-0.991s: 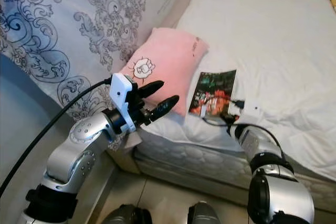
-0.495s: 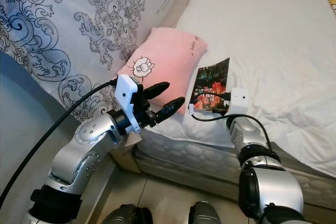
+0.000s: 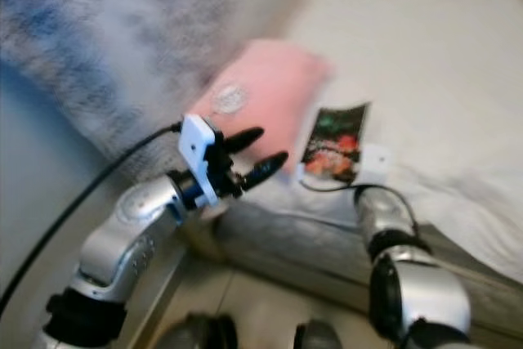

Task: Clean up the room

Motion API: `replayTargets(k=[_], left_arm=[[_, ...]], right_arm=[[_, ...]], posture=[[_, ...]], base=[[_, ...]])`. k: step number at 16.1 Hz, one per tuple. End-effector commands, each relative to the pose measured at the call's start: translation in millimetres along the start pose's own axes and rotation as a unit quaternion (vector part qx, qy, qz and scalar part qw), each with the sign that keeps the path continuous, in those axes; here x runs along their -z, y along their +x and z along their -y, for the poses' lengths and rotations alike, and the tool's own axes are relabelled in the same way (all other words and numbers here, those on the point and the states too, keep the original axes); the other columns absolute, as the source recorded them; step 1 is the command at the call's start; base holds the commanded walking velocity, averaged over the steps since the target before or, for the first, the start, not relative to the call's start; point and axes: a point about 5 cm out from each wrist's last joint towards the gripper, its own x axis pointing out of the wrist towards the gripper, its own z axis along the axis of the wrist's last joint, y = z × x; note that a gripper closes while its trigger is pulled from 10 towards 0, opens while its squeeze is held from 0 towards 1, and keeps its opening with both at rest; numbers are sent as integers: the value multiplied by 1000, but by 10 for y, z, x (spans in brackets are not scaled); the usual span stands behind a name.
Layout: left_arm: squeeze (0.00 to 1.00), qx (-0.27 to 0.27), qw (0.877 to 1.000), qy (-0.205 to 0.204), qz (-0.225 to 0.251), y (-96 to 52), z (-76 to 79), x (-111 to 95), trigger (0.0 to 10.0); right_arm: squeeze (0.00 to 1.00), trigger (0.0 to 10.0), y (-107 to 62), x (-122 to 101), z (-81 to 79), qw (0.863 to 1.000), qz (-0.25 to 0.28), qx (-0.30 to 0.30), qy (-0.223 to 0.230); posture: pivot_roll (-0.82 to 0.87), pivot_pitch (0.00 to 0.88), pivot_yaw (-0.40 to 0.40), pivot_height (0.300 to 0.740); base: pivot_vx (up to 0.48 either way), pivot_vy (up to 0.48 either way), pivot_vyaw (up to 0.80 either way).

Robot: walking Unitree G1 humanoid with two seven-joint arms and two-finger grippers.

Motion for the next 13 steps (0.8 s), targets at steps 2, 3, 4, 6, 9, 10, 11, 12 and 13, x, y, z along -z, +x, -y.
replayTargets(k=[2,3,4,6,9,10,11,12,13], left_arm=[[0,1,1000,8,-2,10,-6,-36,10000],[0,0,1000,8,-2,10,-9,-37,10000],[0,-1,1000,8,-2,12,-9,-32,10000],[0,-2,1000,8,-2,13,-9,-33,10000],[0,-1,1000,8,-2,21,-4,-36,10000],[0,2,1000,7,-2,23,10,-33,10000],[0,10,1000,5,-4,24,36,-25,10000],[0,18,1000,4,-6,26,63,-14,10000],[0,21,1000,4,-6,28,73,-11,10000]], right_arm=[[1000,10000,14,-83,-93,999,19,-6,-41],[1000,10000,16,-151,-77,998,33,1,-57],[1000,10000,17,-186,-60,997,40,7,-61],[1000,10000,17,-184,-61,997,41,9,-65],[1000,10000,13,-175,-40,996,43,17,-74],[1000,10000,12,-180,-32,995,44,18,-89],[1000,10000,12,-198,-28,993,47,18,-102],[1000,10000,14,-235,-22,993,53,17,-106],[1000,10000,14,-249,-20,993,54,17,-107]], posture=[[0,88,114,715],[-1,89,114,715],[-3,88,114,715],[-4,88,114,715],[-5,88,115,715],[-5,88,116,715],[-8,86,117,715],[-8,86,117,715],[-8,86,117,715]], base=[[0,0,0],[0,0,0],[0,0,0],[0,0,0],[0,0,0],[0,0,0],[0,0,0],[0,0,0],[0,0,0]])
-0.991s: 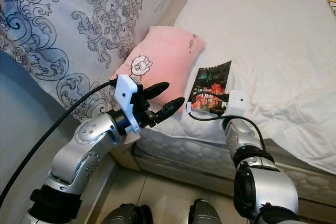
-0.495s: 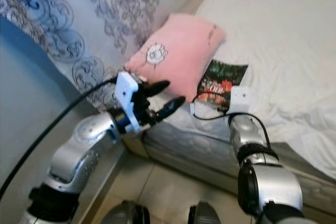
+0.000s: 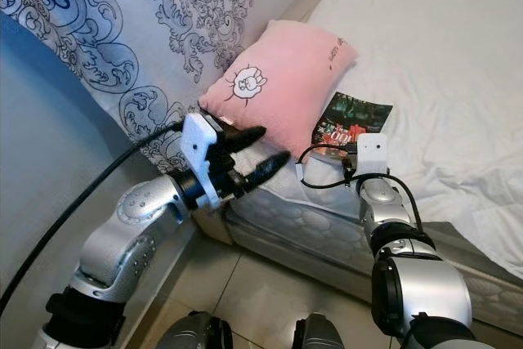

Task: Clean up the room

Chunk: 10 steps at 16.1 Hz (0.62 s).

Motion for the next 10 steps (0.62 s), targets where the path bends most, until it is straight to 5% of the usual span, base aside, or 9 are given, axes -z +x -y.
replayTargets(k=[1,10], left_arm=[[0,6,1000,5,-2,-9,13,-16,10000],[0,23,1000,11,-12,2,38,19,10000]], right_arm=[[1000,10000,14,-108,-12,1000,20,-3,-14],[1000,10000,9,-72,21,1000,9,-14,-8]], posture=[[-12,81,119,715],[-24,72,114,715]], base=[[0,0,0],[0,0,0]])
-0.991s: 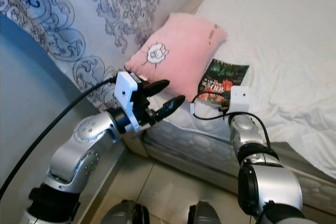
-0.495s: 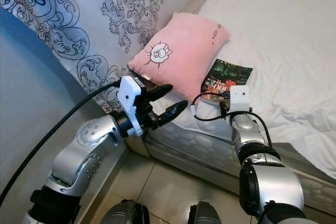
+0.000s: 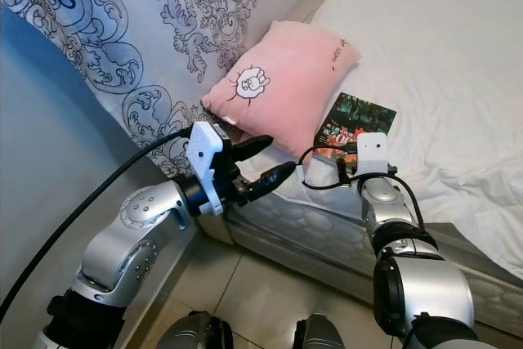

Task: Clean up the room

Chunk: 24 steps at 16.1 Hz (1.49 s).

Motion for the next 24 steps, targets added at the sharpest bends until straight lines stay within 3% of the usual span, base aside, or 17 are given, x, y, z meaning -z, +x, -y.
replayTargets(k=[1,3,5,6,7,8,9,11,14,20,24], left_arm=[[0,3,1000,11,-9,3,-7,11,10000],[0,-45,998,35,-30,-25,-123,79,10000],[0,-162,986,-24,-11,-191,-433,121,10000],[0,-227,973,-49,-6,-370,-617,196,10000],[0,-251,966,-60,-6,-438,-684,245,10000],[0,-259,964,-64,-7,-464,-717,292,10000],[0,-262,963,-62,-10,-464,-725,322,10000],[0,-269,961,-68,-15,-407,-741,418,10000],[0,-256,965,-59,-5,-251,-720,398,10000],[0,-257,965,-43,-7,-203,-797,414,10000],[0,-258,965,-36,-10,-232,-799,446,10000]], right_arm=[[1000,10000,12,-104,19,1000,17,-2,-1],[1000,10000,9,-239,34,998,64,4,-5],[1000,10000,-35,-343,52,991,133,20,7],[1000,10000,-114,-301,35,985,170,31,14],[1000,10000,-192,-279,40,979,196,46,10],[0,10000,-279,-257,24,974,219,58,17],[0,10000,-335,-232,-6,971,229,62,22],[0,10000,-506,-107,-238,968,247,43,20],[0,10000,-555,61,-380,976,212,33,27],[0,10000,-539,-103,-316,975,216,54,20],[0,10000,-597,-56,-398,977,209,32,6]], posture=[[-22,70,110,715],[-33,51,97,715],[-63,24,92,715],[-94,0,85,715],[-106,0,82,715],[-134,0,82,715],[-143,0,81,715],[-170,0,76,715],[-177,0,78,715],[-193,0,93,715],[-186,0,91,715]], base=[[0,0,0],[0,0,0],[0,0,0],[0,0,0],[0,0,0],[0,-326,0],[0,-439,0],[0,-435,0],[0,-435,0],[0,-432,0],[0,-430,-331]])
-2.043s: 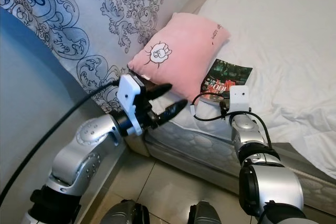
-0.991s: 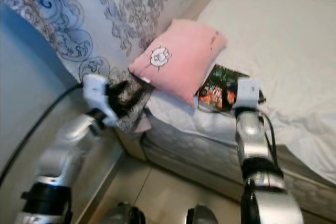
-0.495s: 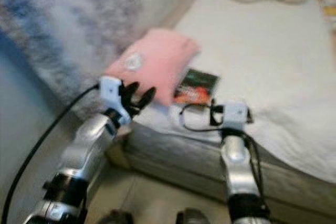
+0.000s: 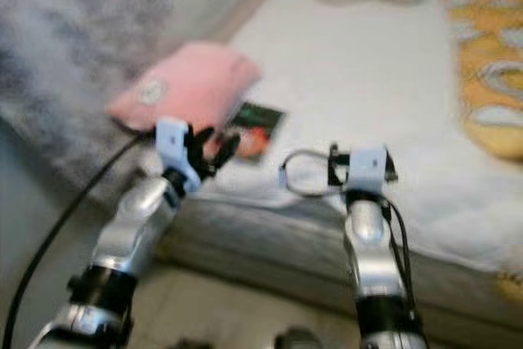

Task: Clean up the room

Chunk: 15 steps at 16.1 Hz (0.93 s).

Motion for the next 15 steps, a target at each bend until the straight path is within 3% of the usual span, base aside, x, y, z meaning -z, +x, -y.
replayTargets(k=[1,6,8,9,13,14,15], left_arm=[[0,-9,1000,8,-6,-30,-69,15,10000],[0,-49,996,61,-32,0,-200,75,10000],[0,-76,992,81,-55,32,-257,110,10000],[1000,-90,992,78,-46,34,-286,85,10000],[1000,-129,985,96,-60,33,-394,111,10000],[1000,-144,985,76,-64,39,-426,128,10000],[1000,-171,983,30,-68,22,-488,166,10000]], right_arm=[[0,10000,-28,5,-53,1000,-3,-13,1],[0,10000,-114,117,18,1000,-25,-10,0],[0,10000,-134,134,41,1000,-30,-6,1],[0,10000,-146,150,47,999,-33,-4,7],[0,10000,-120,108,-84,999,-29,-21,8],[0,10000,-109,95,-114,999,-27,-26,8],[0,10000,-93,75,-154,999,-24,-37,6]], posture=[[-185,0,90,715],[-199,0,88,715],[-203,0,89,715],[-206,0,92,711],[-207,0,95,711],[-207,0,95,711],[-207,0,91,711]], base=[[0,-431,-656],[0,-428,-654],[0,0,-675],[0,0,0],[0,0,0],[0,0,0],[0,0,0]])
